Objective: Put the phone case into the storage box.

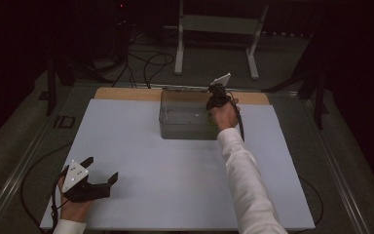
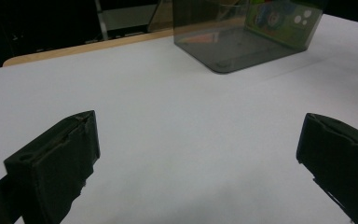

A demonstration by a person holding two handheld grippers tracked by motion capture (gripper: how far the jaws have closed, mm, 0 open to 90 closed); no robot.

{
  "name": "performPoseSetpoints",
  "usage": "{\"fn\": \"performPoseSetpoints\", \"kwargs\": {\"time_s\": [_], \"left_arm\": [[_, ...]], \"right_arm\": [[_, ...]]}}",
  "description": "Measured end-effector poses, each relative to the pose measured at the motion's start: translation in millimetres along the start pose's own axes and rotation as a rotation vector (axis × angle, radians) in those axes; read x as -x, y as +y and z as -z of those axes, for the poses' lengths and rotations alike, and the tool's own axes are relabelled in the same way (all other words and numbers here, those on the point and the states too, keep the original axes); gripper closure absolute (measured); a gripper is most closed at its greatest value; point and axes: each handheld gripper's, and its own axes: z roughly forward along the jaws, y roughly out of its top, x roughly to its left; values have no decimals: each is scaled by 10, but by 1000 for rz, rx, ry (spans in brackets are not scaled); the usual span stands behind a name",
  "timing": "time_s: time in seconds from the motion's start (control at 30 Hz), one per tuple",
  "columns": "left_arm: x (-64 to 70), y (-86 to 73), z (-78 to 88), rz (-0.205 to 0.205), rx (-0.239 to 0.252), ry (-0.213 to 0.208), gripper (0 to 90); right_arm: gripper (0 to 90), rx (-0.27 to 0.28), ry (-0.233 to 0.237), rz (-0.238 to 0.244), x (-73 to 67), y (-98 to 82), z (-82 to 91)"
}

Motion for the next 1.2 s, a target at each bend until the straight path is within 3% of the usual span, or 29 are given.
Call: {"fn": "performPoseSetpoints", "kwargs": {"time_s": [0.2, 0.33, 0.5, 0.57, 0.67, 0.83, 0.87, 0.93, 1.03, 1.2], "left_arm": [[-1, -1, 3, -1, 1, 1, 1], [3, 0, -3, -4, -2, 1, 1], [4, 0, -1, -1, 0, 3, 1], [4, 0, -2, -2, -1, 3, 1], [3, 0, 0, -2, 0, 5, 1], [-2, -1, 1, -1, 4, 9, 1], [-3, -1, 3, 1, 5, 10, 1], [-3, -2, 2, 1, 5, 11, 1], [-6, -3, 2, 1, 3, 11, 1], [-10, -4, 4, 2, 3, 15, 1]], "right_arm": [[661, 16, 22, 24, 7, -18, 78], [630, 48, 46, 57, 24, -39, 178], [597, 90, 40, 78, 31, -55, 271], [579, 104, 63, 85, 50, -64, 300], [498, 137, 61, 126, 74, -81, 339], [388, 160, 76, 147, 95, -99, 377], [333, 186, 103, 151, 103, -120, 399], [319, 193, 111, 154, 103, -131, 411], [232, 240, 108, 196, 90, -199, 452], [170, 297, 119, 204, 98, -282, 487]]}}
